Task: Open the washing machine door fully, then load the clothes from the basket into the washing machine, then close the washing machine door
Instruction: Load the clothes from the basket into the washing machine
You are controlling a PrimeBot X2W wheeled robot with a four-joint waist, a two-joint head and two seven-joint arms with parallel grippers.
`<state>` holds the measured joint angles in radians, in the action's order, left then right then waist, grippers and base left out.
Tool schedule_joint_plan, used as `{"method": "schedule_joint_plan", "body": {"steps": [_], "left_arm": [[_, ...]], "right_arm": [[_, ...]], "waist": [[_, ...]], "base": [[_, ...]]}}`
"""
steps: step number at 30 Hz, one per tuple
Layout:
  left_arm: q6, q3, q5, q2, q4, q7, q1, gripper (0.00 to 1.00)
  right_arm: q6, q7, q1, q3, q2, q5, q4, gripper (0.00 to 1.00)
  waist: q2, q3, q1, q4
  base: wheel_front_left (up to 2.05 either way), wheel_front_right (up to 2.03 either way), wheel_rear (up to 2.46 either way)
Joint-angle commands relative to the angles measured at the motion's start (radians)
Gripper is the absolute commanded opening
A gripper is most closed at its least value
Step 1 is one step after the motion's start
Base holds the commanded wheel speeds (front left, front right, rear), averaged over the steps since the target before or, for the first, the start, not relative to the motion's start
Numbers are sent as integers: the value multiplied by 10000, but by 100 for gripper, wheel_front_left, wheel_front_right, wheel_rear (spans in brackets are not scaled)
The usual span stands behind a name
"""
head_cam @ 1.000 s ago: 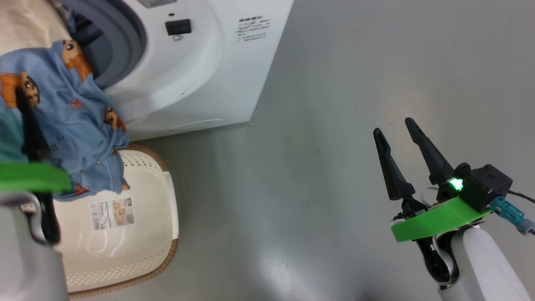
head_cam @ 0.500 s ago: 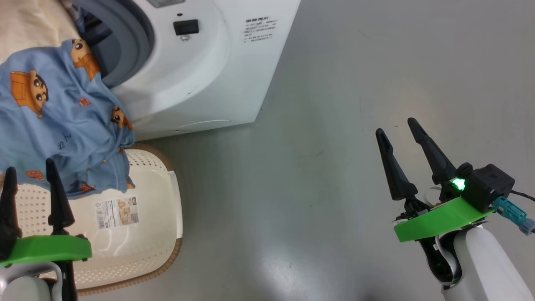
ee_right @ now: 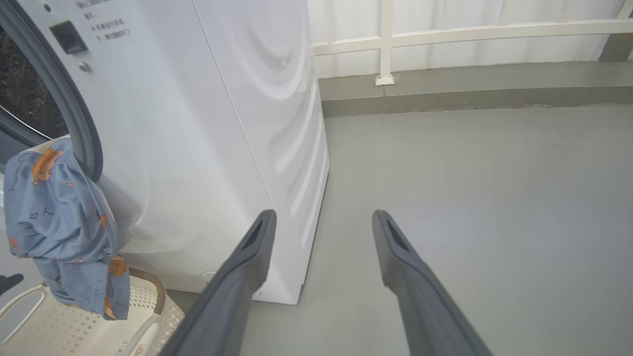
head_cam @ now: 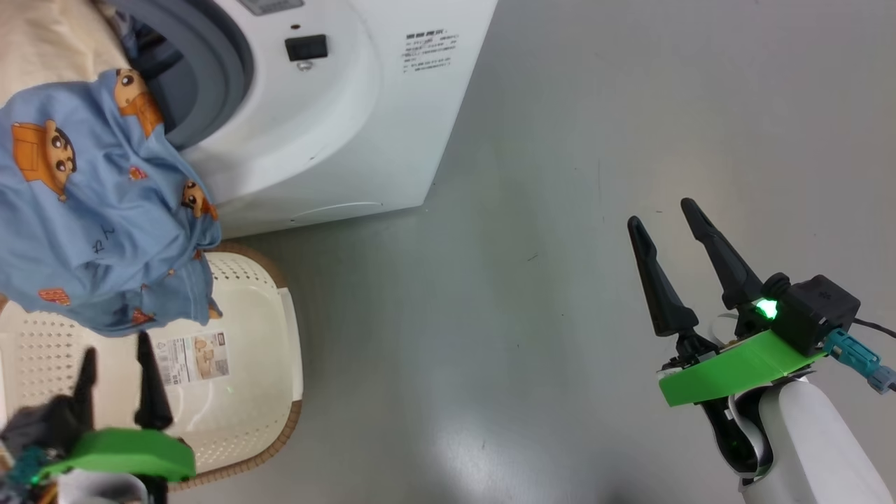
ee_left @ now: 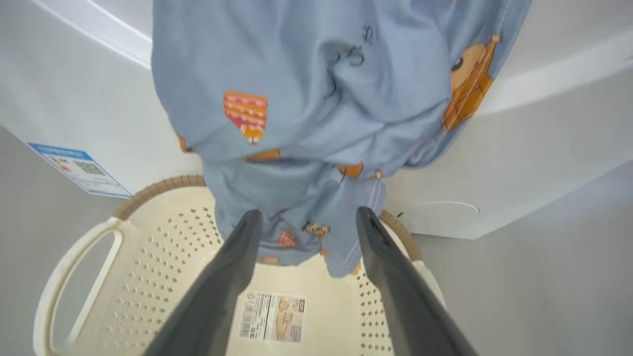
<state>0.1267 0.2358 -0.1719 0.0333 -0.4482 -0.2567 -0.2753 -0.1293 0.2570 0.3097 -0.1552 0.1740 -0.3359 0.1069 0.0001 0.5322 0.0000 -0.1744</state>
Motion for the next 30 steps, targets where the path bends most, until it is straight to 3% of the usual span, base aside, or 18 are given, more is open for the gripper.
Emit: {"method": "schedule_joint_plan", "body": {"steps": [1, 11, 30], "left_arm": [[17, 191, -52, 180, -190, -51, 180, 100], [37, -204, -462, 1033, -2528, -51, -1769, 100], [39, -2047, -2175, 2347, -4353, -51, -4249, 100]], "right_arm": [[-14, 48, -49, -228, 45, 46, -215, 100], [-14, 48, 127, -208, -14, 88, -279, 100], [-14, 48, 299, -289, -95, 136, -335, 100]], "waist": [[-1, 34, 0, -6], [-1, 381, 0, -13], [-1, 719, 0, -258]], "base": [[0, 0, 0], [0, 0, 0], [0, 0, 0]]}}
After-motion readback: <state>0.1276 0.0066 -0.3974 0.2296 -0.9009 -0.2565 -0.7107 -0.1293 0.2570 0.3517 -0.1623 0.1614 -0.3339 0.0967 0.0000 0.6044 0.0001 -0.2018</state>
